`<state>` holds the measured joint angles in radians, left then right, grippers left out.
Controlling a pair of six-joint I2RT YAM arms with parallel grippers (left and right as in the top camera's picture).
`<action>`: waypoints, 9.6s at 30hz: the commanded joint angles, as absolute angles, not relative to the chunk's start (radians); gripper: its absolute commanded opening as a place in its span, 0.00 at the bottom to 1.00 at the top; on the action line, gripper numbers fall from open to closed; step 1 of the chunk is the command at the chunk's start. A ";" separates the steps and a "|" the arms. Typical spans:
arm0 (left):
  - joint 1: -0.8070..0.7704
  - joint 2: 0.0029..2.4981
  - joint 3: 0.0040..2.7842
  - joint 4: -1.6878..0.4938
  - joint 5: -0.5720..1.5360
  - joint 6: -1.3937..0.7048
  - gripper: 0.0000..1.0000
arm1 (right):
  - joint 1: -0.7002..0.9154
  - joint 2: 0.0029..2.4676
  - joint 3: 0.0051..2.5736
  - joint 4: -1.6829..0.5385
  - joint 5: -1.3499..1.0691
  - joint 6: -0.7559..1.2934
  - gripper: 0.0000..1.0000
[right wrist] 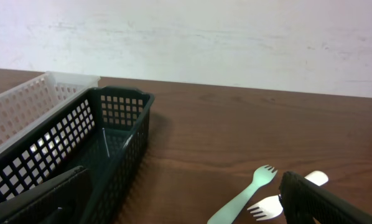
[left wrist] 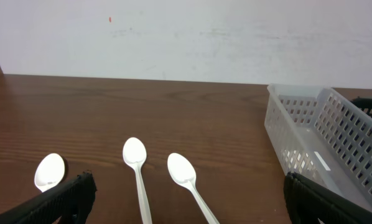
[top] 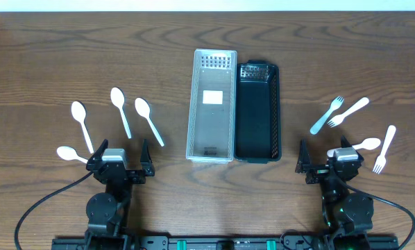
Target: Pack container
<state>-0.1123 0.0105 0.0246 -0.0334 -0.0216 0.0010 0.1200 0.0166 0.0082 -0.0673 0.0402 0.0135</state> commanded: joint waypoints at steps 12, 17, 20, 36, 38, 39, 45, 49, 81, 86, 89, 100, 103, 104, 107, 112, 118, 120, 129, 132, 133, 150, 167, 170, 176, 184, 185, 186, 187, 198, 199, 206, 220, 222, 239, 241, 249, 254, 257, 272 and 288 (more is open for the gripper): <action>-0.114 0.012 0.004 -0.073 -0.027 0.010 0.98 | 0.104 0.007 0.006 -0.071 0.036 0.003 0.99; -0.114 0.012 0.004 -0.068 -0.027 0.011 0.98 | 0.104 0.007 0.006 -0.071 0.026 0.004 0.99; -0.114 0.012 0.004 -0.070 -0.027 0.010 0.98 | 0.104 0.007 0.006 -0.072 -0.010 0.004 0.99; -0.114 0.223 0.353 -0.239 0.011 -0.139 0.98 | 0.104 0.070 0.150 -0.093 -0.029 0.189 0.99; -0.114 0.343 0.490 -0.346 0.011 -0.139 0.98 | 0.104 0.139 0.222 -0.137 -0.014 0.168 0.99; -0.114 0.414 0.565 -0.408 0.011 -0.139 0.98 | 0.104 0.188 0.268 -0.172 -0.005 0.155 0.99; -0.114 0.793 0.936 -0.743 0.011 -0.136 0.98 | 0.103 0.595 0.585 -0.426 0.012 0.121 0.99; -0.114 1.000 1.116 -0.953 0.012 -0.129 0.98 | 0.103 0.932 0.854 -0.666 0.011 0.101 0.99; -0.114 1.228 1.158 -1.069 0.011 -0.133 0.98 | 0.133 1.727 1.169 -0.676 -0.241 0.072 0.30; -0.114 1.228 1.158 -1.069 0.011 -0.133 0.98 | 0.133 1.727 1.169 -0.673 -0.331 0.024 0.30; -0.114 1.228 1.158 -1.069 0.011 -0.133 0.98 | 0.133 1.727 1.169 -0.672 -0.349 0.021 0.31; -0.114 1.228 1.158 -1.069 0.011 -0.133 0.98 | 0.129 1.726 1.170 -0.634 -0.284 0.033 0.38; -0.114 1.228 1.158 -1.069 0.011 -0.133 0.98 | 0.126 1.724 1.190 -0.640 -0.119 0.118 0.51; -0.114 1.228 1.158 -1.069 0.011 -0.133 0.98 | 0.123 1.722 1.207 -0.652 -0.053 0.152 0.52; -0.114 1.228 1.158 -1.069 0.011 -0.133 0.98 | 0.110 1.711 1.293 -0.731 0.146 0.273 0.60; -0.114 1.228 1.158 -1.069 0.011 -0.133 0.98 | 0.078 1.708 1.456 -0.919 0.425 0.562 0.72; -0.114 1.228 1.158 -1.069 0.011 -0.133 0.98 | -0.028 1.721 1.478 -0.923 0.383 0.635 0.86; -0.114 1.228 1.156 -1.069 0.011 -0.133 0.98 | -0.068 1.729 1.478 -0.913 0.315 0.622 0.99; -0.114 1.229 1.154 -1.069 0.011 -0.133 0.98 | -0.202 1.748 1.477 -0.906 0.197 0.591 0.94; -0.114 1.229 1.154 -1.069 0.011 -0.133 0.98 | -0.222 1.781 1.477 -0.914 0.197 0.598 0.96; -0.114 1.229 1.154 -1.068 0.011 -0.133 0.98 | -0.224 1.797 1.477 -0.915 0.198 0.598 0.97; -0.114 1.229 1.154 -1.068 0.011 -0.133 0.98 | -0.232 2.022 1.477 -0.935 0.119 0.643 0.90; -0.114 1.229 1.154 -1.068 0.011 -0.133 0.98 | -0.271 2.036 1.477 -0.944 0.127 0.702 0.90; -0.114 1.229 1.154 -1.068 0.011 -0.133 0.98 | -0.272 2.053 1.476 -0.939 0.127 0.702 0.90; -0.114 1.229 1.153 -1.068 0.011 -0.133 0.98 | -0.272 2.094 1.476 -0.932 0.127 0.702 0.90; -0.114 1.229 1.153 -1.068 0.011 -0.133 0.98 | -0.278 2.121 1.476 -0.928 0.130 0.702 0.89; -0.114 1.229 1.153 -1.068 0.011 -0.133 0.98 | -0.278 2.123 1.476 -0.928 0.131 0.702 0.87; -0.114 1.229 1.153 -1.068 0.011 -0.133 0.98 | -0.278 2.125 1.476 -0.928 0.130 0.702 0.83; -0.114 1.229 1.153 -1.068 0.011 -0.133 0.98 | -0.278 2.126 1.476 -0.928 0.130 0.702 0.77; -0.114 1.229 1.153 -1.068 0.011 -0.133 0.98 | -0.278 2.126 1.476 -0.934 0.130 0.702 0.36; -0.114 1.229 1.153 -1.068 0.011 -0.133 0.98 | -0.278 2.126 1.476 -0.935 0.130 0.702 0.33; -0.114 1.229 1.153 -1.068 0.011 -0.133 0.98 | -0.278 2.126 1.476 -0.935 0.130 0.702 0.16; -0.114 1.229 1.153 -1.068 0.011 -0.133 0.98 | -0.273 2.115 1.478 -0.955 0.115 0.585 0.01; -0.114 1.229 1.153 -1.068 0.011 -0.133 0.98 | -0.265 2.097 1.478 -0.962 0.115 0.567 0.01; -0.114 1.229 1.153 -1.058 0.011 -0.133 0.98 | 0.212 1.731 1.480 -0.970 0.070 0.431 0.01; -0.114 1.229 1.153 -1.058 0.011 -0.133 0.98 | 0.287 1.730 1.479 -0.970 0.070 0.462 0.01; -0.114 1.229 1.153 -1.058 0.011 -0.133 0.98 | 0.450 1.805 1.476 -0.968 0.070 0.652 0.02; -0.114 1.229 1.153 -1.057 0.011 -0.133 0.98 | 0.466 1.901 1.476 -0.963 0.048 0.641 0.05; -0.114 1.229 1.153 -1.057 0.011 -0.133 0.98 | 0.465 1.922 1.476 -0.952 0.029 0.620 0.15; -0.114 1.229 1.153 -1.057 0.011 -0.133 0.98 | 0.196 1.775 1.740 -1.011 0.142 0.600 0.65; -0.114 1.229 1.150 -1.055 0.011 -0.133 0.98 | -0.156 2.097 1.673 -1.029 0.054 0.555 0.73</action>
<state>-0.1123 1.2236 1.1378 -1.0515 0.0086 -0.1310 -0.1535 2.0453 1.6802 -1.0237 0.0883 0.5888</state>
